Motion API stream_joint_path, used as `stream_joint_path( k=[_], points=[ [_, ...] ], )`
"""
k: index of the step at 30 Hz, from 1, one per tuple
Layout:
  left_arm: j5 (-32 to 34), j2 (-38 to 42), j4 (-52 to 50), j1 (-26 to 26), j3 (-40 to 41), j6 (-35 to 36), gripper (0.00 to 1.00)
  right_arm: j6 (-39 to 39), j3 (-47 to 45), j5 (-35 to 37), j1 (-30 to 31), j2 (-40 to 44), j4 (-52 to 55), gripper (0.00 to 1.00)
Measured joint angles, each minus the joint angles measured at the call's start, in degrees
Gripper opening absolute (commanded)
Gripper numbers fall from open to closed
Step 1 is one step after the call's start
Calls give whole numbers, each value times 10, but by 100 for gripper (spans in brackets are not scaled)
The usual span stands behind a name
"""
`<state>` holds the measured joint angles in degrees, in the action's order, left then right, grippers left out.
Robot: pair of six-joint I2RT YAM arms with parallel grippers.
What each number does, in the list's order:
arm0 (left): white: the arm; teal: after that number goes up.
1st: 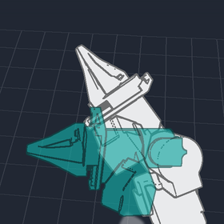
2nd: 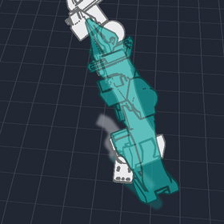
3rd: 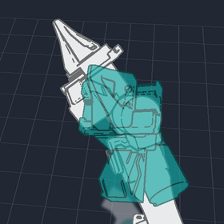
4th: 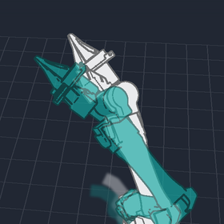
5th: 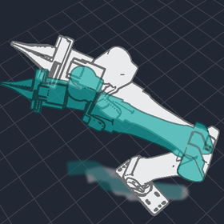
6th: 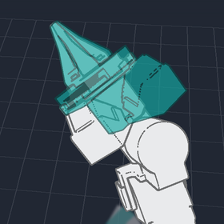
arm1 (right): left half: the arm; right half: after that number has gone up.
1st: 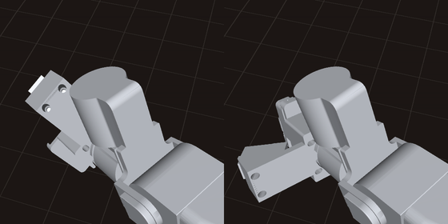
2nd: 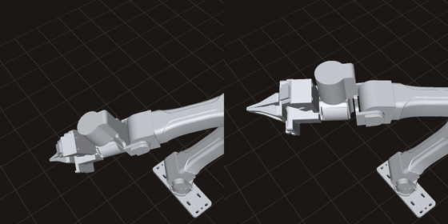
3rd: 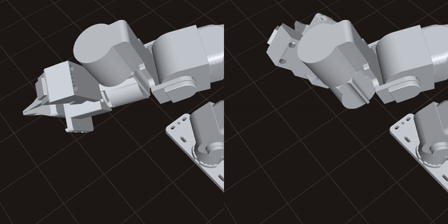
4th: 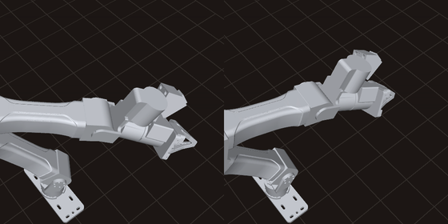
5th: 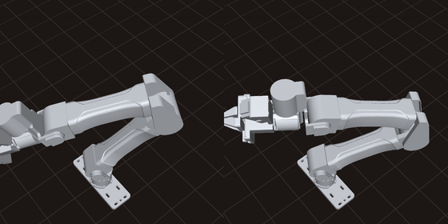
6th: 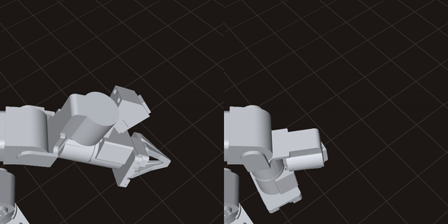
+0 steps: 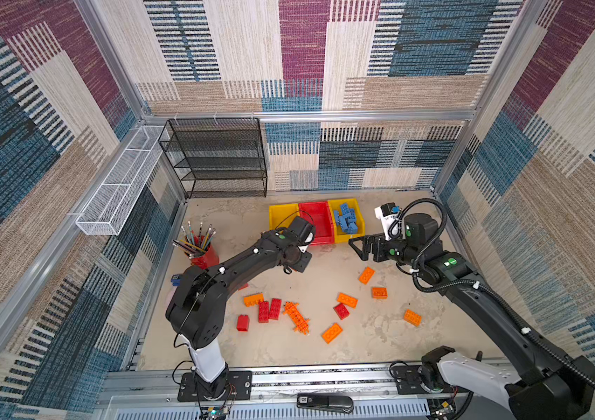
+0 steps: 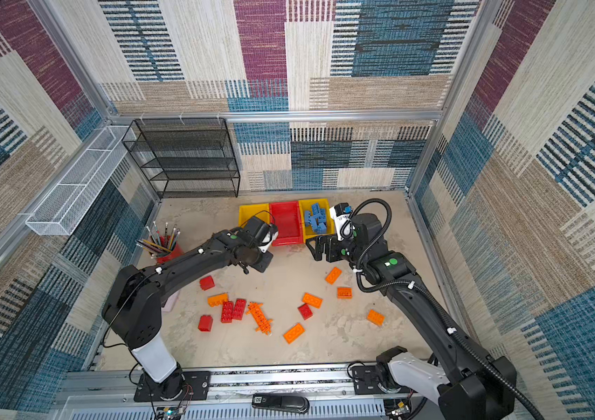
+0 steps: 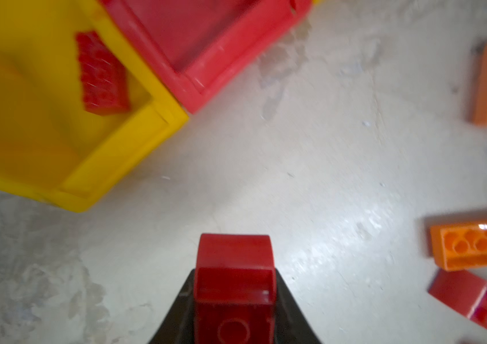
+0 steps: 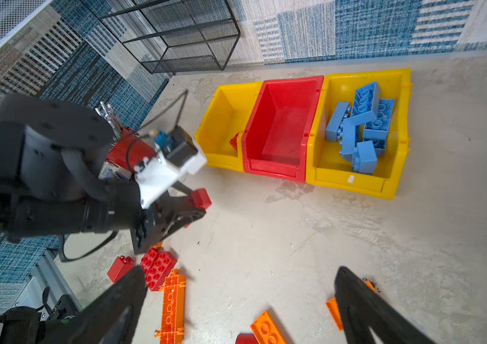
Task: Sort the legos into containers by color
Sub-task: Pick up the lego from the center of the table, then place the lego in the container.
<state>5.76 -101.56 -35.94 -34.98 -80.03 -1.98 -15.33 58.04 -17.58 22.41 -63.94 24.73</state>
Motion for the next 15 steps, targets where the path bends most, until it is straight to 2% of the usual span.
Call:
stream_joint_path(
  k=[6, 15],
  points=[
    [-2, -87, -26, 63, -135, 3, 16, 0, 23, -6, 6, -62, -17, 99],
    [-18, -249, -86, 131, -328, 1, 19, 6, 121, -9, 49, -181, -26, 99]
  ],
)
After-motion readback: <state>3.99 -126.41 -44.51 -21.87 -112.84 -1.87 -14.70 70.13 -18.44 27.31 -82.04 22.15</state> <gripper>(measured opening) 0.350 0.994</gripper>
